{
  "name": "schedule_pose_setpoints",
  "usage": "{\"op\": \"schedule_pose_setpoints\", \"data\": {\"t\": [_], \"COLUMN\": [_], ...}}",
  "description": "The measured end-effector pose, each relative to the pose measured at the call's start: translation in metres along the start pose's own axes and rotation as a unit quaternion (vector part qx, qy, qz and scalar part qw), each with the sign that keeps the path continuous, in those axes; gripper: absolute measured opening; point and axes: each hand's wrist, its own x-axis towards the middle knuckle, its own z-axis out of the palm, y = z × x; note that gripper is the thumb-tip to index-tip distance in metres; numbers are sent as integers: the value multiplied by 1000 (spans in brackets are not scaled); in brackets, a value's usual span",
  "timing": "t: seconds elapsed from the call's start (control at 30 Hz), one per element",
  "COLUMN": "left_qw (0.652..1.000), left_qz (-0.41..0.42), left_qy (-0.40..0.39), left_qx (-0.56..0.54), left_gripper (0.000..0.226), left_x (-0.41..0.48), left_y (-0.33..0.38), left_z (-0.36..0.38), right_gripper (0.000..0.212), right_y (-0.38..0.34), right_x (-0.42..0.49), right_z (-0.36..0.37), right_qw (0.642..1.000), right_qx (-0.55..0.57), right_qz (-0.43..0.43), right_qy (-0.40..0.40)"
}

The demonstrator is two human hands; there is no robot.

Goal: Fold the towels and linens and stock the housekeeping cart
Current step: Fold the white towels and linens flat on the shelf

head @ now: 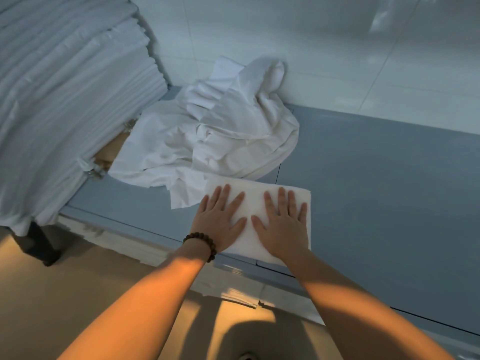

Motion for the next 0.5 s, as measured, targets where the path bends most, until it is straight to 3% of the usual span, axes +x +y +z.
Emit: {"op": "schedule_pose_setpoints", "data": {"t": [0.3,0.5], "left_qw": [999,999], "left_qz": [-27,-35], "left_qy": [-38,-17], "left_qx": [-20,-14], "left_gripper": [69,63], "left_x": [-1,-9], "left_y": [22,51], "left_z": [-21,-52], "right_gripper": [68,60], "right_y": [6,25], "right_x": [-4,-20], "right_z": [-13,-55], "right_qw": [1000,997], "right_qx": [16,69], "right_qz": [5,24], "right_qy": [-21,-10]}}
